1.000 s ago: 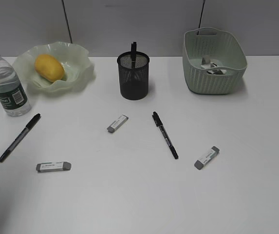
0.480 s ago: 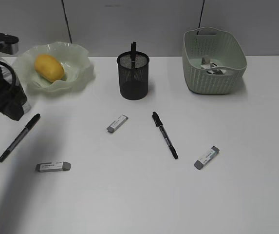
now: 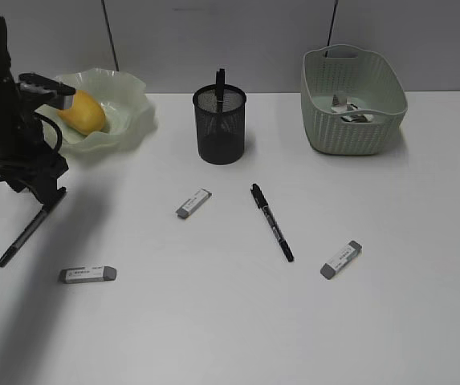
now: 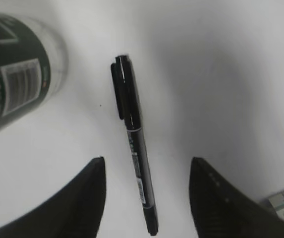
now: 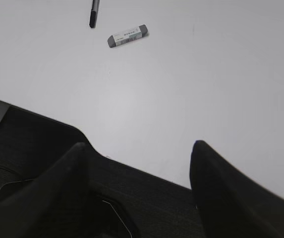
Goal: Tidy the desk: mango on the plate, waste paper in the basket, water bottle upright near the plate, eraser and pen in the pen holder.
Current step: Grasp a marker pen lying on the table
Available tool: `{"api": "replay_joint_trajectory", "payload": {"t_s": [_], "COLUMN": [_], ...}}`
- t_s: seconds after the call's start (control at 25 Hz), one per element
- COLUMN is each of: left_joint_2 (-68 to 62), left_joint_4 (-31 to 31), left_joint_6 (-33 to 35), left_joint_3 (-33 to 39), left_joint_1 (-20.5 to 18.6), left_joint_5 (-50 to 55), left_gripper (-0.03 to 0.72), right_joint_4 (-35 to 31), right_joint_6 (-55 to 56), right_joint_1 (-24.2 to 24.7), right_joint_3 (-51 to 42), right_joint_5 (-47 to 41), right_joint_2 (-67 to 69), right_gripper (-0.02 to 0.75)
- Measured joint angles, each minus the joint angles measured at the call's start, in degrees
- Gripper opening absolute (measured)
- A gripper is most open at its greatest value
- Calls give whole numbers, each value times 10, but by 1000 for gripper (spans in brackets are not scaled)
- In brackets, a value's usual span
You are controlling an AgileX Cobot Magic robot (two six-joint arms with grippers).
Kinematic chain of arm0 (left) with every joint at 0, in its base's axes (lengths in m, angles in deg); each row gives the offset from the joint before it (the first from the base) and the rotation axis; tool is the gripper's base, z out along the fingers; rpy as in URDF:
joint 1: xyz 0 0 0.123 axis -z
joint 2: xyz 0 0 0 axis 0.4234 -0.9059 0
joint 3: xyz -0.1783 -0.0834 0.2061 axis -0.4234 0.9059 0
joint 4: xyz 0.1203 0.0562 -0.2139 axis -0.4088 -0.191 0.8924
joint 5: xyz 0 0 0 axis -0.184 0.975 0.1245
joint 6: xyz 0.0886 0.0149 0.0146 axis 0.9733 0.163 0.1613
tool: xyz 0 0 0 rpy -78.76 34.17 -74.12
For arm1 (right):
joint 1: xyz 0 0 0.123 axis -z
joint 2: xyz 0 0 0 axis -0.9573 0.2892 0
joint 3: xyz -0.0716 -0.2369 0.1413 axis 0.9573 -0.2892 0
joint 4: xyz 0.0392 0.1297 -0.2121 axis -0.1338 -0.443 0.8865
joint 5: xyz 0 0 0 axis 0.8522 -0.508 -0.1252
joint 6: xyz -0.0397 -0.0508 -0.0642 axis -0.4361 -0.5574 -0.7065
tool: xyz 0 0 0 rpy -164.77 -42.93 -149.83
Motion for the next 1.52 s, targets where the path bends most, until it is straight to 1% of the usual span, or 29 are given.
{"api": "replay_joint_trajectory", "payload": {"t_s": [0.24, 0.68, 0.76, 0.84, 1.04, 1.08, 1.24, 1.32, 1.4, 1.52], "left_joint_2": [-42, -88, -89, -89, -90, -90, -81, -63, -40, -3], "left_joint_4": [-2, -3, -1, -1, -2, -2, 1, 15, 39, 93], "left_joint_6": [24, 31, 31, 31, 31, 31, 31, 31, 31, 31], "left_joint_3": [-10, -13, -15, -15, -17, -17, -15, -13, -13, -13], "left_joint_1": [0, -6, -7, -7, -7, -7, -7, -7, -7, -4], "left_joint_5": [-2, -21, -21, -22, -28, -28, -27, -33, -52, -94], "left_gripper": [403, 386, 361, 307, 102, 88, 88, 88, 88, 88], "right_joint_4": [0, 0, 0, 0, 0, 0, 0, 0, 0, 0], "right_joint_6": [0, 0, 0, 0, 0, 0, 0, 0, 0, 0], "right_joint_1": [0, 0, 0, 0, 0, 0, 0, 0, 0, 0], "right_joint_3": [0, 0, 0, 0, 0, 0, 0, 0, 0, 0], "right_joint_5": [0, 0, 0, 0, 0, 0, 0, 0, 0, 0], "right_joint_2": [0, 0, 0, 0, 0, 0, 0, 0, 0, 0], "right_gripper": [505, 504, 504, 504, 504, 504, 503, 503, 503, 503]}}
